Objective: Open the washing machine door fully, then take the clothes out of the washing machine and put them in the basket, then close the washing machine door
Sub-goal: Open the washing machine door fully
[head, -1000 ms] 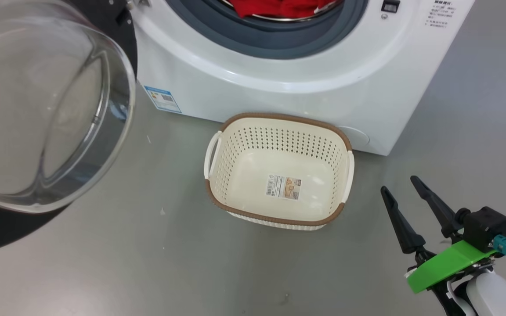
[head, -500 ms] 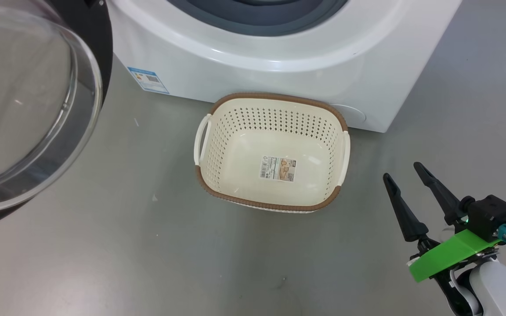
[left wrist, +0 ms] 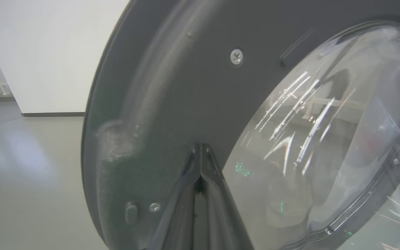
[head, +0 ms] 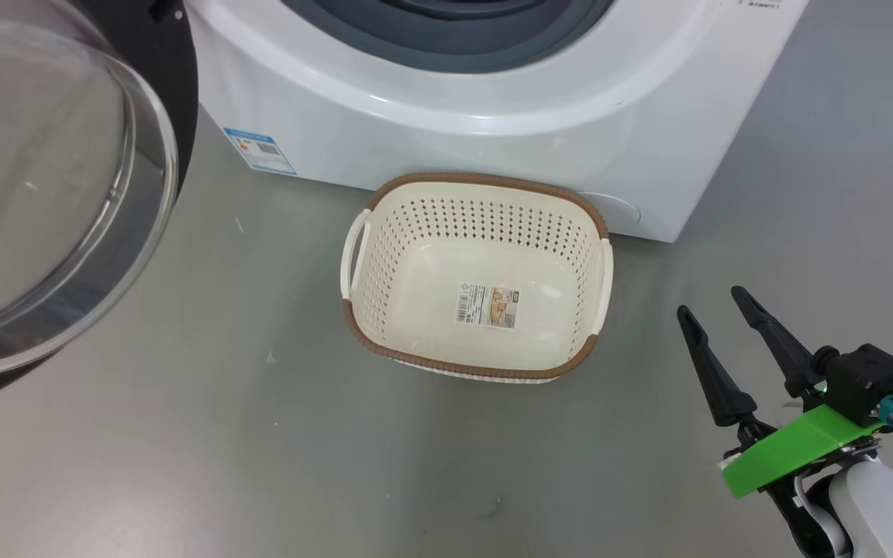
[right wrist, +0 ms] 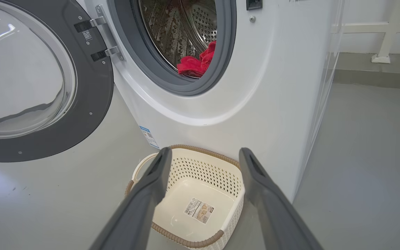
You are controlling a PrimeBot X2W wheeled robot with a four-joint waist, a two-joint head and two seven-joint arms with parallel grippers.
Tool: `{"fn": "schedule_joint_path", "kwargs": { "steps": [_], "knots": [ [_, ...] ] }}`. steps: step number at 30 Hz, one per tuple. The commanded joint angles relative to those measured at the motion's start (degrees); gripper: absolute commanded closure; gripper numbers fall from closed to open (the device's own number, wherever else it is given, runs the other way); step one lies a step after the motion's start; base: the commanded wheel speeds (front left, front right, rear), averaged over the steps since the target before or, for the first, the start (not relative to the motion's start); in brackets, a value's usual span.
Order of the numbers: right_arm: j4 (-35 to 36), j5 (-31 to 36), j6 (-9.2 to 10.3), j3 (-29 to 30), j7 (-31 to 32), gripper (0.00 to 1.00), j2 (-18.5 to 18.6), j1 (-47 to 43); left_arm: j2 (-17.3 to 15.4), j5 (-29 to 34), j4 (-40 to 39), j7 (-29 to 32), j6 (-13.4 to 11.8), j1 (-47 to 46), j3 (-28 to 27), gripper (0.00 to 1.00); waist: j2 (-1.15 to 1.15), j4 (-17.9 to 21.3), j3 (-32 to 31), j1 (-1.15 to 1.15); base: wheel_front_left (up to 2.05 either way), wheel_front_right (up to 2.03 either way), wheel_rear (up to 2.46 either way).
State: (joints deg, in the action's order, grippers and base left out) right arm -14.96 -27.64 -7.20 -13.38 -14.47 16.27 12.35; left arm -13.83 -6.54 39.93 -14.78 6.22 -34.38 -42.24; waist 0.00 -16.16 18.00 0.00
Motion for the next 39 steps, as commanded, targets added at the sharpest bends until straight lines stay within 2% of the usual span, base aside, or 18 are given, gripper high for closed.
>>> {"fn": "schedule_joint_path", "kwargs": {
  "steps": [1,8,12,16,23,24,25,26,34,39],
  "knots": [
    [1.02,0.34,-0.29,-0.68,-0.52,0.00,0.48,0.90,-3.50,0.64,-1.32,-0.22,0.43,-0.32,-1.06,1.00,0.00,-0.20,-0.57,0.00,0.00,0.00,0.00],
    [0.78,0.31,-0.29,-0.91,-0.52,0.00,0.06,0.16,-1.48,0.05,-3.36,-0.22,1.05,1.73,-0.47,1.00,0.00,-0.40,-2.45,0.00,0.00,0.00,0.00],
    [0.48,0.16,-0.29,-1.21,-0.52,0.00,0.05,-0.23,0.25,-0.80,-5.97,-0.22,1.22,4.44,1.31,0.95,0.00,-0.55,-4.34,0.00,0.00,0.00,0.00],
    [0.23,0.02,-0.29,-1.36,-0.52,0.00,-0.19,-0.57,0.93,-2.73,-8.42,-0.22,1.24,7.63,4.34,0.68,0.00,-0.35,-5.97,0.00,0.00,0.00,0.00],
    [-0.07,-0.13,-0.29,-1.24,-0.52,0.00,-0.94,-1.74,2.80,-6.04,-15.33,-0.22,1.25,15.86,9.65,0.50,0.00,0.40,-8.79,0.00,0.00,0.00,0.00],
    [-0.10,-0.13,-0.29,-1.20,-0.52,0.00,-1.07,-1.95,3.07,-6.35,-16.56,-0.22,1.25,17.06,10.47,0.34,0.00,0.54,-9.16,0.00,0.00,0.00,0.00],
    [-0.06,-0.16,-0.29,-1.04,-0.52,0.00,-1.15,-2.14,3.46,-6.83,-17.78,-0.22,1.25,18.13,11.25,0.13,0.00,0.63,-9.32,0.00,0.00,0.00,0.00],
    [-0.03,-0.19,-0.29,-0.81,-0.52,0.00,-1.23,-2.33,3.90,-7.23,-18.83,-0.22,1.25,19.00,11.57,0.00,0.00,0.71,-9.62,0.00,0.00,0.00,0.00],
    [0.14,-0.46,-0.29,0.96,-0.52,0.00,-1.88,-3.71,6.36,-8.11,-24.82,-0.22,1.26,23.77,17.06,0.00,0.00,2.37,-11.02,0.00,0.00,0.00,0.00],
    [0.18,-0.37,-0.29,2.11,-0.52,0.00,-2.19,-4.53,6.39,-8.80,-26.99,-0.22,1.26,26.46,21.93,0.00,0.00,4.28,-11.57,0.00,0.00,0.00,0.00]
  ]
}}
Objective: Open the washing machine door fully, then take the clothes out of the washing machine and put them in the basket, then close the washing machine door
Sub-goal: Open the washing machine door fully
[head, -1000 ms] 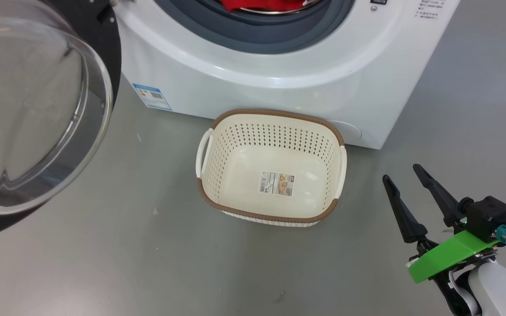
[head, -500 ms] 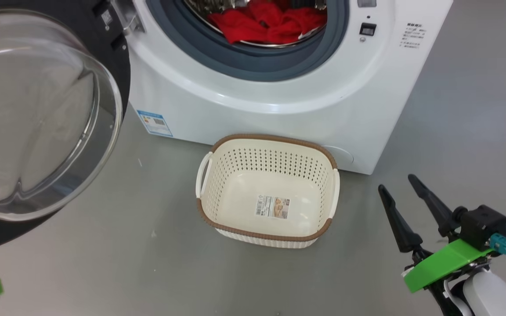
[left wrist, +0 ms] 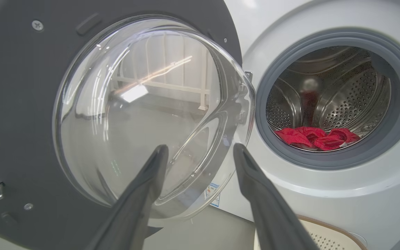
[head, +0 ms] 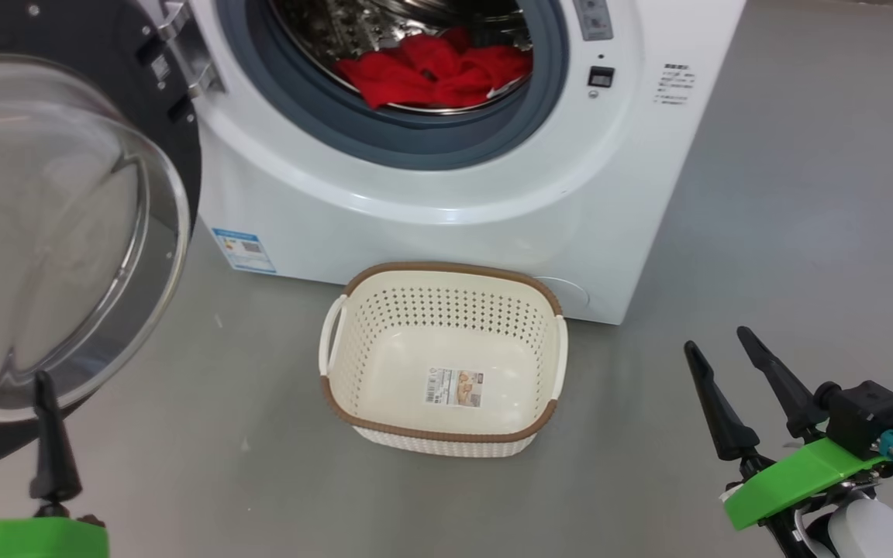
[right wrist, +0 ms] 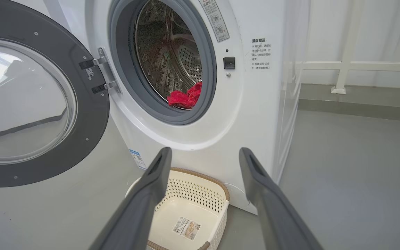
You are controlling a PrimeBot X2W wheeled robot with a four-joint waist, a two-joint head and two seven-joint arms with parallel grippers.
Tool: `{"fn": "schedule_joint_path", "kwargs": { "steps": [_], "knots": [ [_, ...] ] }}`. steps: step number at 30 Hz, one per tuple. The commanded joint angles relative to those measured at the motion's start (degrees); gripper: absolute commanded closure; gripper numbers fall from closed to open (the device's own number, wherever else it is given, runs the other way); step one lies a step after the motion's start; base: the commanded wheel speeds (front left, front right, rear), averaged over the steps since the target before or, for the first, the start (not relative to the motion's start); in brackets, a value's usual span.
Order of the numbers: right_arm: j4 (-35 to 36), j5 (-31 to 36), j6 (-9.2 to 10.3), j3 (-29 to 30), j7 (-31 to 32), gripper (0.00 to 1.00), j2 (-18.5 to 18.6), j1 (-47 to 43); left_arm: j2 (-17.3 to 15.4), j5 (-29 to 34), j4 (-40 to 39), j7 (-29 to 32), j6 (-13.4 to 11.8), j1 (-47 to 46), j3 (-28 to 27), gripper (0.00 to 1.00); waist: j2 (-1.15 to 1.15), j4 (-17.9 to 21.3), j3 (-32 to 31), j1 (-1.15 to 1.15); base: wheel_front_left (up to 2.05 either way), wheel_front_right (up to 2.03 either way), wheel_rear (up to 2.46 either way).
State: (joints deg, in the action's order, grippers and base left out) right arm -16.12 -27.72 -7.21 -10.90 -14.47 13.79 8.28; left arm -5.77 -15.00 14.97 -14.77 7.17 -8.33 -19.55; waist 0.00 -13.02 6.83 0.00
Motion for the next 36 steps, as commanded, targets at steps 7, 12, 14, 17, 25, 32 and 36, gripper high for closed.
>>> {"fn": "schedule_joint_path", "kwargs": {
  "steps": [7,12,14,17,25,32,36],
  "knots": [
    [1.87,-0.04,-0.28,0.94,-0.52,0.00,-0.18,-1.02,-1.73,-1.01,-4.11,-0.23,0.32,2.39,4.44,0.00,0.00,4.69,-0.40,0.00,0.00,0.00,0.00],
    [2.01,-0.02,-0.28,1.53,-0.52,0.00,-0.51,-1.33,-1.52,-1.69,-4.81,-0.23,0.32,2.96,6.88,0.00,0.00,6.95,-0.56,0.00,0.00,0.00,0.00],
    [2.05,-0.03,-0.28,1.79,-0.52,0.00,-0.69,-1.51,-1.62,-1.80,-5.05,-0.23,0.32,3.21,8.40,0.00,0.00,8.09,-0.62,0.00,0.00,0.00,0.00],
    [2.09,0.02,-0.28,2.23,-0.52,0.00,-0.91,-1.86,-1.37,-2.02,-5.53,-0.23,0.32,3.46,10.16,0.00,0.00,9.74,-0.79,0.00,0.00,0.00,0.00],
    [2.43,0.07,-0.28,3.55,-0.52,0.00,-1.11,-2.27,-1.31,-2.96,-5.92,-0.23,0.32,4.00,13.34,0.00,0.00,13.82,-0.79,0.00,0.00,0.00,0.00],
    [2.70,-0.05,-0.28,4.46,-0.52,0.00,-1.21,-2.73,-0.91,-3.41,-6.48,-0.23,0.32,4.77,14.32,0.00,0.00,16.32,-1.19,0.00,0.00,0.00,0.00],
    [2.87,-0.03,-0.28,5.03,-0.52,0.00,-1.28,-3.18,-0.97,-3.59,-6.37,-0.23,0.32,4.88,15.00,0.00,0.00,16.91,-1.39,0.00,0.00,0.00,0.00]
  ]
}}
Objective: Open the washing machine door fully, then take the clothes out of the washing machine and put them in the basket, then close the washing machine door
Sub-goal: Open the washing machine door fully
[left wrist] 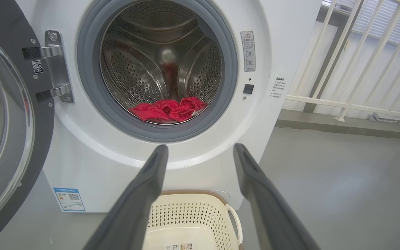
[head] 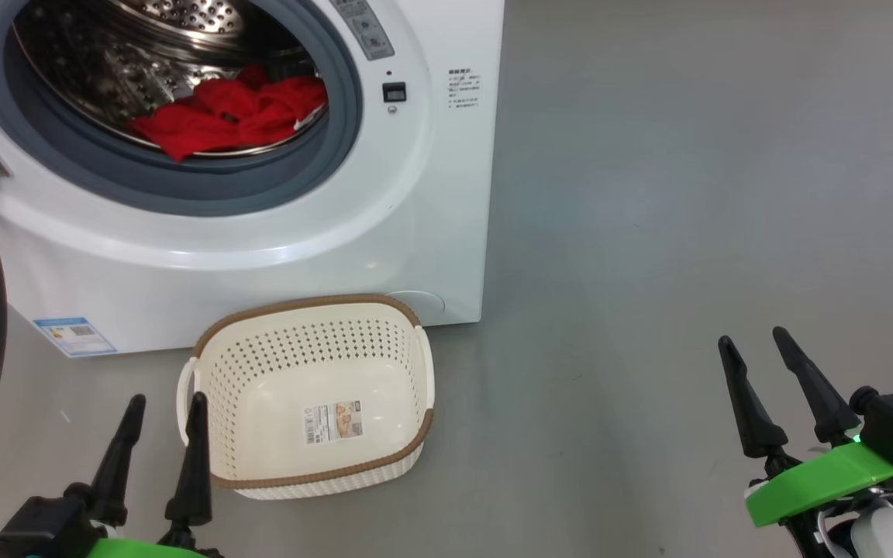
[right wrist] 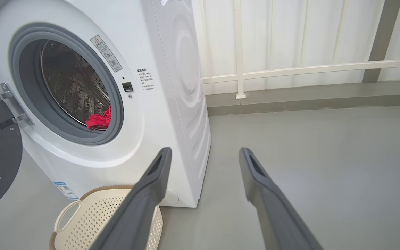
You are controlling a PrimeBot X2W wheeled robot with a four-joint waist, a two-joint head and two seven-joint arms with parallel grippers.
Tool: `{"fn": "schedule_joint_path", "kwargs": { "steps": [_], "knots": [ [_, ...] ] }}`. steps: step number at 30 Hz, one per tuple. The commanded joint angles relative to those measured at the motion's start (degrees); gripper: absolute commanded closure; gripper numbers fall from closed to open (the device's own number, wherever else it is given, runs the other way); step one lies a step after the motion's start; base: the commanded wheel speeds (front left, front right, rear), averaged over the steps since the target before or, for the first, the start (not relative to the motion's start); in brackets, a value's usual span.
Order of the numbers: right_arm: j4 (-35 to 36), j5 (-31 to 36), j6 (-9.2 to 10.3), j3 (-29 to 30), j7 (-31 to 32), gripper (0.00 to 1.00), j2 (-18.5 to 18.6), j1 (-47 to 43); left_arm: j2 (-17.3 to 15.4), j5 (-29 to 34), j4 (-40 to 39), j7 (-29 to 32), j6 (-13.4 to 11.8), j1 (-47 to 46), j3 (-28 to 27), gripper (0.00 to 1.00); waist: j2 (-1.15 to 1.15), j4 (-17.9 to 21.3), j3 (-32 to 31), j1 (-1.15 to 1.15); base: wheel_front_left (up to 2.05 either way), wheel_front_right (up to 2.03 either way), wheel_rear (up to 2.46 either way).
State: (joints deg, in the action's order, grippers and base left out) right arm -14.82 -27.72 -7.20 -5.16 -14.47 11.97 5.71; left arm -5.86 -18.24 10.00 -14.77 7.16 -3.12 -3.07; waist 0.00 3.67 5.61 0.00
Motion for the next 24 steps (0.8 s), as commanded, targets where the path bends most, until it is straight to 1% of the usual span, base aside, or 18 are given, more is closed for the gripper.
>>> {"fn": "schedule_joint_path", "kwargs": {
  "steps": [1,24],
  "knots": [
    [1.58,-0.02,-0.29,-0.63,-0.52,0.00,0.51,-0.70,-0.93,-0.40,-1.41,-0.23,0.33,-0.32,-1.38,0.00,0.00,0.29,-0.22,0.00,0.00,0.00,0.00],
    [1.87,0.21,-0.29,-0.20,-0.52,0.00,0.11,0.01,-1.05,-0.15,-2.18,-0.23,0.33,-0.83,-1.18,0.00,0.00,-0.45,0.39,0.00,0.00,0.00,0.00]
  ]
}}
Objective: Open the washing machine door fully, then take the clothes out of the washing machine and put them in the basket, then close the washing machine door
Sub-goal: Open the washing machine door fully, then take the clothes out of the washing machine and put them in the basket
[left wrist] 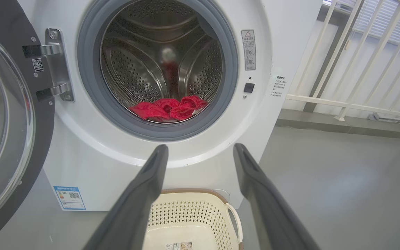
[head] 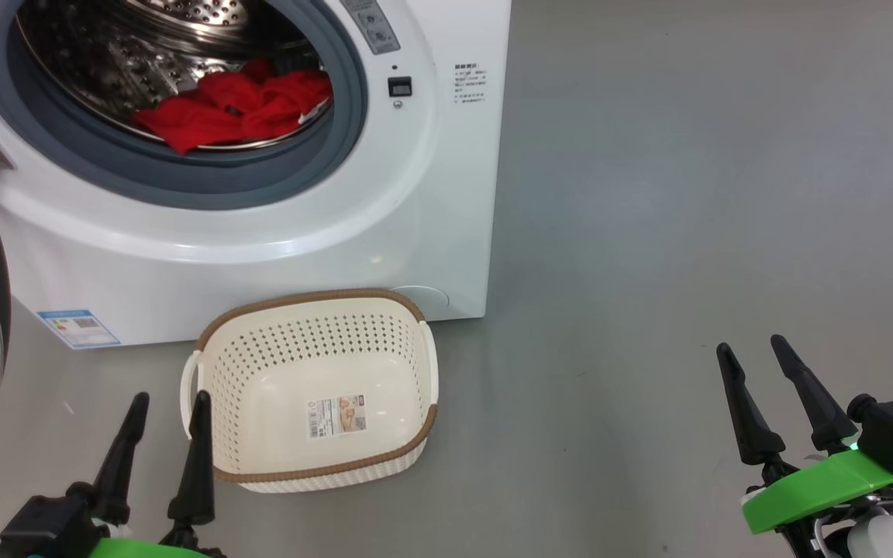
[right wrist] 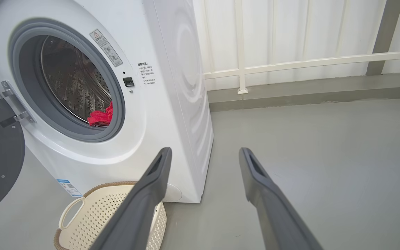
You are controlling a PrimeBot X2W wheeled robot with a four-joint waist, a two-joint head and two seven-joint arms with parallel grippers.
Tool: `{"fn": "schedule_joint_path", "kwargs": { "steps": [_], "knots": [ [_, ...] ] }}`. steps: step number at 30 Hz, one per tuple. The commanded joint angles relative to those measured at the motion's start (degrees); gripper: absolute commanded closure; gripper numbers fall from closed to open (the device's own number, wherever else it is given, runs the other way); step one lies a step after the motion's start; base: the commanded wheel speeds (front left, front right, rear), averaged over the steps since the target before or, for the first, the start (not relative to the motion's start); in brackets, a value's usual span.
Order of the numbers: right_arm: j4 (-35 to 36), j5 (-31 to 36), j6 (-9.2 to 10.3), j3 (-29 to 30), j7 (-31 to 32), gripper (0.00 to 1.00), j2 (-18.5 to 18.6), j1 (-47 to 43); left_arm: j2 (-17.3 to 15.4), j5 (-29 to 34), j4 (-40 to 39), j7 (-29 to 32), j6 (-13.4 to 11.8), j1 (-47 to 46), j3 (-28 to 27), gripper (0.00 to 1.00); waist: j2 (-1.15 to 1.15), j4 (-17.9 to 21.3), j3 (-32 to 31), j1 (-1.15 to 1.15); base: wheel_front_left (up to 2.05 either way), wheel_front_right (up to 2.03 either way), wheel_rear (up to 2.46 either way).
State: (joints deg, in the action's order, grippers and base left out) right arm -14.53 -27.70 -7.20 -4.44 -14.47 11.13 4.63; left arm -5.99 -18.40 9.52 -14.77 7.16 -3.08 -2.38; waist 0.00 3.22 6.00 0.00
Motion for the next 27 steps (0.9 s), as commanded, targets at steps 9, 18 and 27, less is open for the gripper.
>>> {"fn": "schedule_joint_path", "kwargs": {
  "steps": [9,18,27],
  "knots": [
    [1.81,0.15,-0.29,-1.13,-0.52,0.00,0.95,1.33,-0.97,-0.27,-1.74,-0.23,0.33,-1.28,-2.21,0.00,0.00,-0.10,0.66,0.00,0.00,0.00,0.00],
    [1.65,0.15,-0.29,-1.50,-0.52,0.00,0.83,1.51,-1.17,-1.01,-0.79,-0.23,0.33,-1.83,-2.37,0.00,0.00,-0.34,0.79,0.00,0.32,-0.32,0.00],
    [1.57,-0.08,-0.29,-2.07,-0.52,0.00,1.00,1.87,-1.30,-1.41,-0.41,-0.23,0.33,-2.31,-2.34,0.00,0.00,-0.60,1.00,0.00,0.52,-0.52,0.00]
  ]
}}
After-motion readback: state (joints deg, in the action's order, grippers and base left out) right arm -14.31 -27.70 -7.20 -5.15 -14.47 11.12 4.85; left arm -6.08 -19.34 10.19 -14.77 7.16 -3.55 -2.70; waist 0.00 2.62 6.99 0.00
